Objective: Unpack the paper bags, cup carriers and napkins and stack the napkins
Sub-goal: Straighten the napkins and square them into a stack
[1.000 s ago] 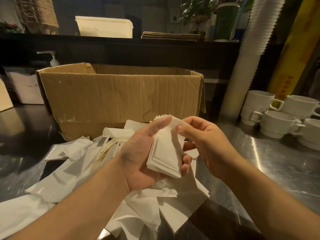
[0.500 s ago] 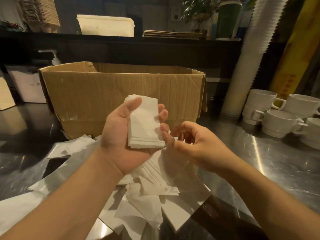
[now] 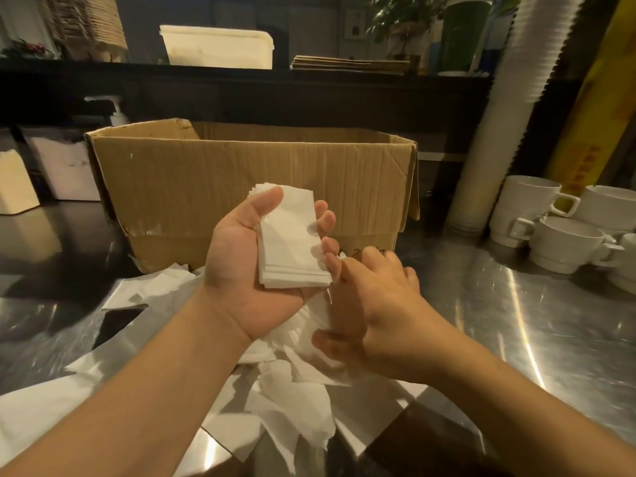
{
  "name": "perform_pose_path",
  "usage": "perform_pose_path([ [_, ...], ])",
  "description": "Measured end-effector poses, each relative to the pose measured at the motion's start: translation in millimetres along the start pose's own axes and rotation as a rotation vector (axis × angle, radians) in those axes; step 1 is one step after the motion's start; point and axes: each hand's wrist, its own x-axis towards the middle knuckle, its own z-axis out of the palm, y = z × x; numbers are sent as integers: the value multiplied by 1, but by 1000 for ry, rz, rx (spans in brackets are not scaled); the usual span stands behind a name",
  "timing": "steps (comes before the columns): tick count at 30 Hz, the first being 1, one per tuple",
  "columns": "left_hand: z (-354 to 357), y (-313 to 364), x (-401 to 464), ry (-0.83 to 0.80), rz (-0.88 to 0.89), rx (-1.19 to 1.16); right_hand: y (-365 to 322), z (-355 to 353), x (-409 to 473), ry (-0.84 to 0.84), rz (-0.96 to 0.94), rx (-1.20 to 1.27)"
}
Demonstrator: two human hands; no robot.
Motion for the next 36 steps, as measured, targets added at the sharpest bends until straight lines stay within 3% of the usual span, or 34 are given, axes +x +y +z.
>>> perform_pose_path([
  [36, -15, -3, 11, -51, -29, 1, -3, 8, -4, 17, -36, -158],
])
